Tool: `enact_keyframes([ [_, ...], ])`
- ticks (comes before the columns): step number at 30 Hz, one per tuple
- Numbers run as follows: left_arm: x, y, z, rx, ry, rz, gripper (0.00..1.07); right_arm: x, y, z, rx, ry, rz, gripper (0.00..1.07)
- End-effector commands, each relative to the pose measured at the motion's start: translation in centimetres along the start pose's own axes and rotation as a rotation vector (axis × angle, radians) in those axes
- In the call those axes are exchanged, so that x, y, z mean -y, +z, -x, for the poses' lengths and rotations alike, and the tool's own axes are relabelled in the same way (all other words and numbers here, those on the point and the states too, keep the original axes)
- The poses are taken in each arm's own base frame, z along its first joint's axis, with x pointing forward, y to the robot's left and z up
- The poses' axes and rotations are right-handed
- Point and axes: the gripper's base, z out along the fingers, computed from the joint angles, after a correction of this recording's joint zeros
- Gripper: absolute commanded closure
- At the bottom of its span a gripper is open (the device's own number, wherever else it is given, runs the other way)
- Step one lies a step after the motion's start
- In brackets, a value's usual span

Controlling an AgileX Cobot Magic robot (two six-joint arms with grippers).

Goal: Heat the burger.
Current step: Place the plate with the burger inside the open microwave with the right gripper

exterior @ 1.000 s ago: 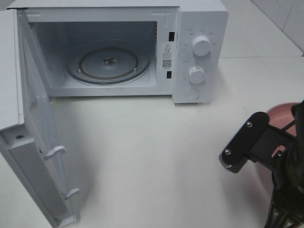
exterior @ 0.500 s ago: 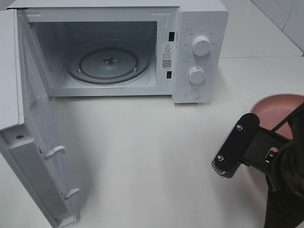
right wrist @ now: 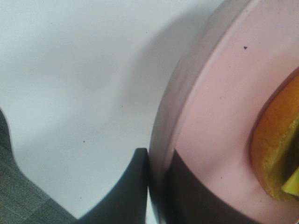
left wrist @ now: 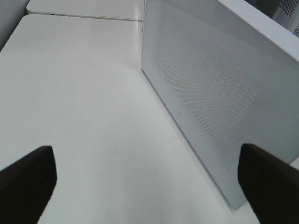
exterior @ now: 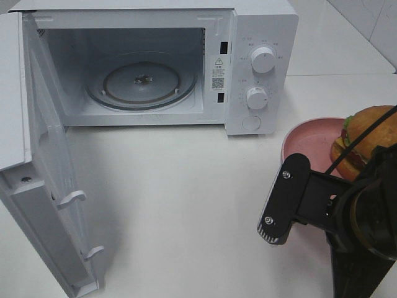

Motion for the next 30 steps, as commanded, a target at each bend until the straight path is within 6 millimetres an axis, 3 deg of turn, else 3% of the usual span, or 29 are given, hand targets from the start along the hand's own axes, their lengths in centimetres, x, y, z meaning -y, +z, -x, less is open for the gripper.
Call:
enact_keyframes([
  [1,0.0,-0.2,-0.1,0.027,0.001,-0.001,0.09,0.6,-0.1,0.3,0.052,-0.103,-0.066,1.07],
  [30,0.0,-0.2,-0.1,0.027,0.001,-0.001,0.09,0.3,-0.5,2.6,0.300,-0.537,-0.102,1.07],
])
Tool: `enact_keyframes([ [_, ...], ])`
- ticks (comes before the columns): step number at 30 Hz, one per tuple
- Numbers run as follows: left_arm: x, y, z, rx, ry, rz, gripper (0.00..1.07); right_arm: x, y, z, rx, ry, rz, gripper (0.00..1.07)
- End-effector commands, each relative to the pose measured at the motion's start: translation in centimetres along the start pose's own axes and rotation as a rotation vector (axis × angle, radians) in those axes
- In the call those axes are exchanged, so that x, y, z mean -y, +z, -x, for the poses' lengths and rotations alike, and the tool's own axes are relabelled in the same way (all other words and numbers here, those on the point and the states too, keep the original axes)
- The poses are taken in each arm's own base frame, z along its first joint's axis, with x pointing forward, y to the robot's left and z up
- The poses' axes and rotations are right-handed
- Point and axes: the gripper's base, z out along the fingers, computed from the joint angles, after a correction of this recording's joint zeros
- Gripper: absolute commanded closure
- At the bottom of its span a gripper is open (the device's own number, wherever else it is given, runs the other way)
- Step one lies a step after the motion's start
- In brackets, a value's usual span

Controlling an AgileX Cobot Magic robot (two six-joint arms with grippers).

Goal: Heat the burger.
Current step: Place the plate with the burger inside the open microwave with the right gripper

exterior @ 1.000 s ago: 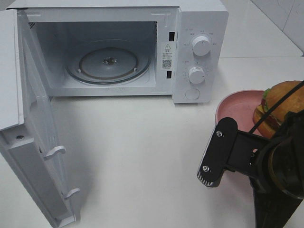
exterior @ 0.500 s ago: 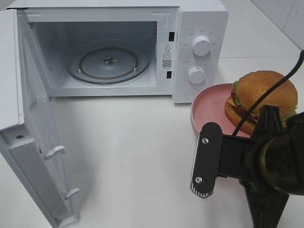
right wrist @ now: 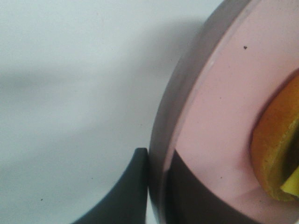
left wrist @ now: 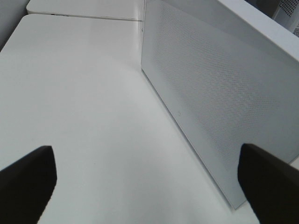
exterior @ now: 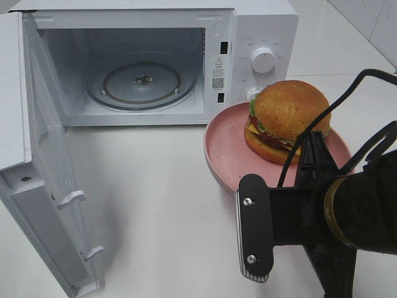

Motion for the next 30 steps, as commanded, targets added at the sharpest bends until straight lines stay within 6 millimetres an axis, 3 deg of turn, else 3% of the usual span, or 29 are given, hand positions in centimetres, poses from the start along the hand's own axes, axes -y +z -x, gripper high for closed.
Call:
enact_keyframes([
  [1,0.0,-0.2,-0.1,0.027,0.001,-0.001,0.09,0.5,-0.2,0.2,0.033,-0.118,-0.045,1.07],
  [14,0.0,-0.2,-0.1,0.027,0.001,-0.001,0.09,0.5,-0.3,1.0,0.110,-0.389,-0.058,1.07],
  [30,0.0,-0.2,-0.1,0.027,0.001,-0.001,0.09,2.1,1.3,-0.6,0.194,-0.471,-0.004,1.07],
])
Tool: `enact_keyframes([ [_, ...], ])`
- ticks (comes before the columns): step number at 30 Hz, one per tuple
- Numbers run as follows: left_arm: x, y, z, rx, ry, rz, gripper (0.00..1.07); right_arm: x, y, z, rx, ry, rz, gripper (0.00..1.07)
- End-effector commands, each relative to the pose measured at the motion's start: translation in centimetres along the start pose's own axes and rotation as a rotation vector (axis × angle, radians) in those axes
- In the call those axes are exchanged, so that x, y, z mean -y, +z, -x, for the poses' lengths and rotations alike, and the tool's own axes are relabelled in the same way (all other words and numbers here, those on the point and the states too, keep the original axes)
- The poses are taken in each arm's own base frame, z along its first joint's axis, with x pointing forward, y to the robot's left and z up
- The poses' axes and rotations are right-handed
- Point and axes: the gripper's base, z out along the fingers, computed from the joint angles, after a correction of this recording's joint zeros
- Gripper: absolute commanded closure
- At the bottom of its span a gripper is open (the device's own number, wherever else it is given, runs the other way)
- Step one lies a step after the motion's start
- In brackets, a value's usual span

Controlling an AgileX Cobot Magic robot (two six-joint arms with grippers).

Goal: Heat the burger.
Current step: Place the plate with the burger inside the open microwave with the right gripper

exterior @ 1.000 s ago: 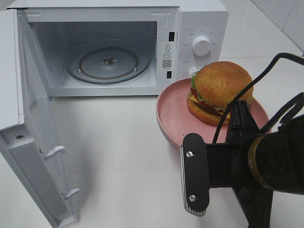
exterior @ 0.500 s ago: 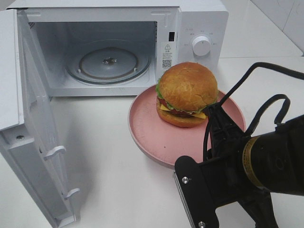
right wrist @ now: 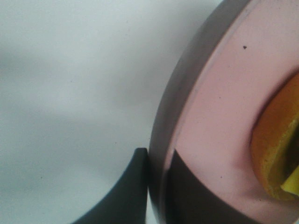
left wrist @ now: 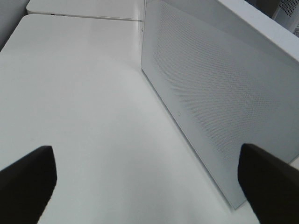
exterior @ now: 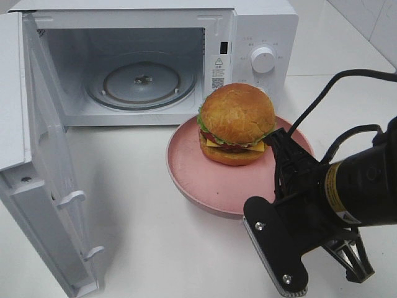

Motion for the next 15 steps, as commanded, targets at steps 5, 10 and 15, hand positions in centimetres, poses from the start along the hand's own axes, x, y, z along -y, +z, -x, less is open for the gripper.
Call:
enact_keyframes([
  [5,0.0,-0.2,-0.1,0.027,0.001,-0.001,0.09,0.8,0.1,-0.5,0.092,-0.084,-0.029,1.07],
  [10,0.0,-0.2,-0.1,0.027,0.001,-0.001,0.09,1.9,-0.1,-1.2,0.105,-0.100,-0.041,1.07],
  [15,0.0,-0.2,-0.1,0.027,0.001,-0.001,0.09,2.6,-0.1,-2.0,0.116,-0.107,-0.041,1.07],
])
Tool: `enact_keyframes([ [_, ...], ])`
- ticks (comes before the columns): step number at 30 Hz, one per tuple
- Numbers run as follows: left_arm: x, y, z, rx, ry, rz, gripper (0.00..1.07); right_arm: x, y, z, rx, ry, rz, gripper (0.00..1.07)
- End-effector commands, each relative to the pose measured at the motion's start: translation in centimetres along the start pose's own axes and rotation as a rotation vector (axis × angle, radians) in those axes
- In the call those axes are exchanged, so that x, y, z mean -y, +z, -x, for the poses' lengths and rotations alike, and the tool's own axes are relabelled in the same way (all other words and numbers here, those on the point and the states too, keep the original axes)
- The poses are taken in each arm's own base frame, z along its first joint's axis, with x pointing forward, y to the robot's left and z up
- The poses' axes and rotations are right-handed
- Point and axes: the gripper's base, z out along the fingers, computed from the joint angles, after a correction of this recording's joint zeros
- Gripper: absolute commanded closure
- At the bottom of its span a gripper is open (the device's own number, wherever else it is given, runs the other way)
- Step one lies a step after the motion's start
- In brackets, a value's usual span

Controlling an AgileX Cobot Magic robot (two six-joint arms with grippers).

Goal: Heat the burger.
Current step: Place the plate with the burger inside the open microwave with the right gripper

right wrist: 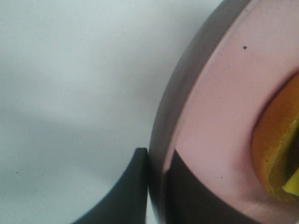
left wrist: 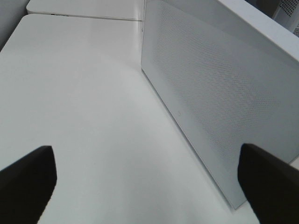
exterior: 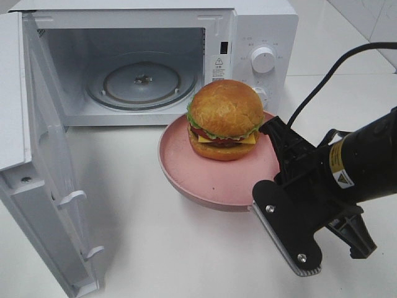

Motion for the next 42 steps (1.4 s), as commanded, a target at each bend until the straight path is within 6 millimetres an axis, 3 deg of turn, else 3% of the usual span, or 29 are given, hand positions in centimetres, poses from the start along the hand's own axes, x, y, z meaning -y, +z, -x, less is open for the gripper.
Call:
enact_keyframes([
  [1,0.0,-0.2,-0.1,0.027,0.001,-0.001,0.09,1.1,-0.5,-0.3,0.023,-0.022,-0.068,1.07],
  [11,0.0,-0.2,-0.1,0.027,0.001,-0.001,0.09,1.0,-0.3,-1.6,0.069,-0.029,-0.057,1.07],
  [23,0.0,-0.2,-0.1,0.027,0.001,-0.001,0.09,1.3,-0.3,-1.5,0.088,-0.103,-0.091,1.07],
  [42,0.0,-0.2,-0.1,0.027,0.001,-0.001,0.09,1.5,-0.2,-1.5,0.080,-0.080,-0.108,1.07],
])
